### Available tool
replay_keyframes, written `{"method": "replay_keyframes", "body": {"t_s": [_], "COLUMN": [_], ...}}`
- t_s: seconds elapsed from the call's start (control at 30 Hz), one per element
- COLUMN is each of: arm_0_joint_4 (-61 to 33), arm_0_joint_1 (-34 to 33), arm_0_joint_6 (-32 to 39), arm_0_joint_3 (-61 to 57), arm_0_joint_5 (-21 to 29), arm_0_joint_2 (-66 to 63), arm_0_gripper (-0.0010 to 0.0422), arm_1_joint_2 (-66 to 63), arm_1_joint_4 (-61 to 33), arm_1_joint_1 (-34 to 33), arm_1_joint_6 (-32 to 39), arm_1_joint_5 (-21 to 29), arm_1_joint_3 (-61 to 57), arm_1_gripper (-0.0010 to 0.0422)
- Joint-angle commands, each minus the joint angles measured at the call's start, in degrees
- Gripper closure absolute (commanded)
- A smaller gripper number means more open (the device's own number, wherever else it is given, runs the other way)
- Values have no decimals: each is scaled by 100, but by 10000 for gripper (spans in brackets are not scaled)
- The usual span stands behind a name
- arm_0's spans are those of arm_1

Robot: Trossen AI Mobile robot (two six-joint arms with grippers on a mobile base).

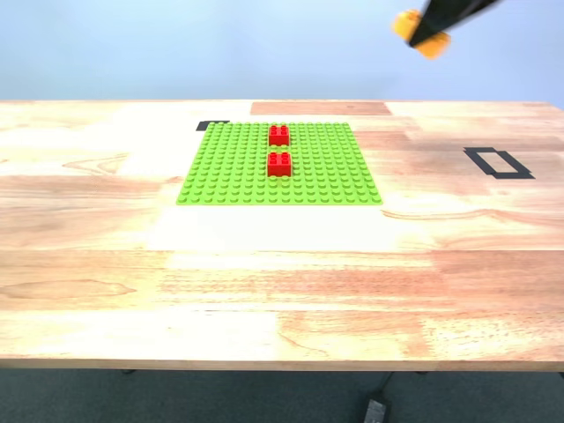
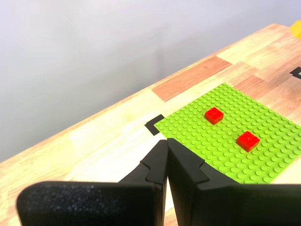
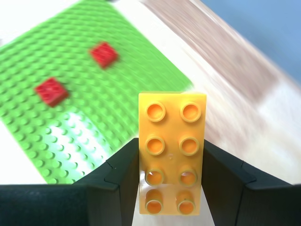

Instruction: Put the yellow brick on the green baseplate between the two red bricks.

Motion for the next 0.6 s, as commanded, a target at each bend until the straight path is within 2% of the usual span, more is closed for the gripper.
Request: {"method": "replay_keyframes", "body": {"t_s": [0.03,0.1,0.23,0.33,0.6], "arm_0_joint_4": [-17,-33,-28,-28,2], "arm_0_joint_1": [2,2,2,2,4], "arm_0_joint_6": [2,2,4,4,17], "arm_0_joint_3": [0,0,-2,-2,-2], "arm_0_joint_5": [0,0,0,0,0], "arm_0_joint_2": [-2,0,-2,-2,-2], "arm_0_gripper": [412,413,412,412,413], "arm_1_joint_2": [234,407,892,1279,2452], "arm_1_joint_4": [-107,-131,-129,-129,-551], "arm_1_joint_1": [479,743,1239,1460,1790], "arm_1_joint_6": [-605,-870,-1322,-1589,-1891], "arm_1_joint_5": [17,68,651,903,920], "arm_1_joint_3": [264,420,743,988,1985], "arm_1_gripper": [354,354,354,354,354]}}
